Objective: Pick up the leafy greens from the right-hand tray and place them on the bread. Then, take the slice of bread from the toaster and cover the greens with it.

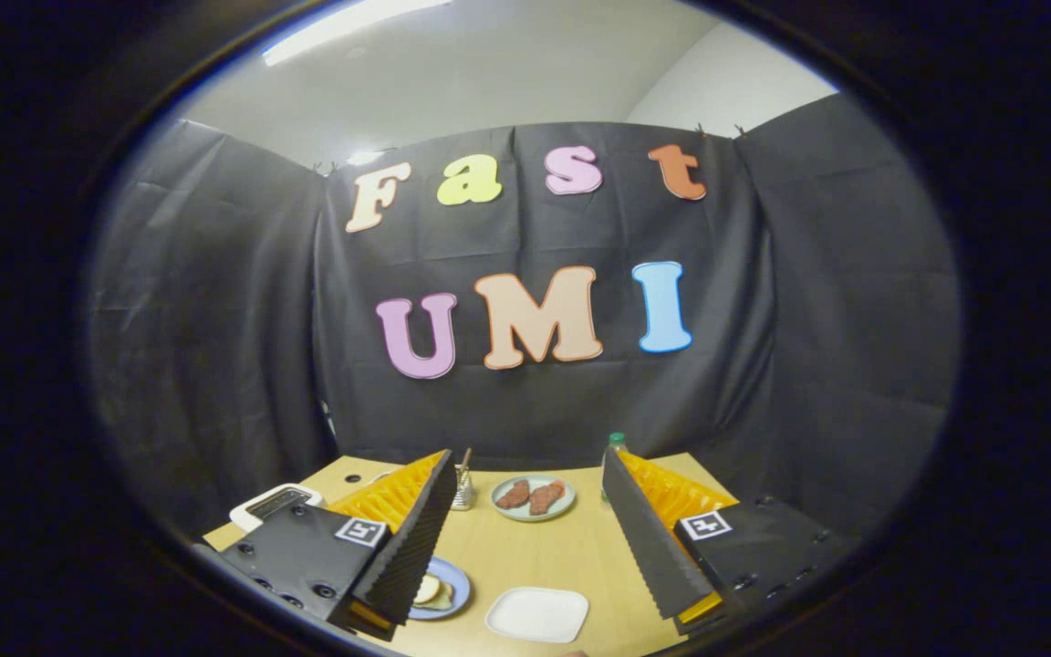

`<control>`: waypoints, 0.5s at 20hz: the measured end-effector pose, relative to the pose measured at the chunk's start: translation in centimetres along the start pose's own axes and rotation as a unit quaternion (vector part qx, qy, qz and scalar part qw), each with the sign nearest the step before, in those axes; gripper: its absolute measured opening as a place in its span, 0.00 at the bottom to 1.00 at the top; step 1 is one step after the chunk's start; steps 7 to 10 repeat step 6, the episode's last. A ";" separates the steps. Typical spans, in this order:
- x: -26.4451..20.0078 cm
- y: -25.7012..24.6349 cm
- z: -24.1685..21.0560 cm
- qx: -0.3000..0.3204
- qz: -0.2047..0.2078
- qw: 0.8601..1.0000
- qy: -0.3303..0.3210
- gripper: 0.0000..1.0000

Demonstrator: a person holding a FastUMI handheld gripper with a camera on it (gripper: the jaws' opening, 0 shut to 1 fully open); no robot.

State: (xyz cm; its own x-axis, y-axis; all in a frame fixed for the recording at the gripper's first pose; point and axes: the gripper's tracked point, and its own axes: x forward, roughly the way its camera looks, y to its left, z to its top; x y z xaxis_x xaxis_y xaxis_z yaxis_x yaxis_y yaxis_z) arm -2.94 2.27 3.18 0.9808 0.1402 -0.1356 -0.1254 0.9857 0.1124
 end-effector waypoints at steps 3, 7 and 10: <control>-0.2 -0.8 0.8 -0.010 -0.012 1.000 -0.010 1.00; 0.0 -1.5 1.5 -0.005 -0.018 1.000 -0.020 1.00; 0.0 -1.5 1.5 -0.005 -0.018 1.000 -0.020 1.00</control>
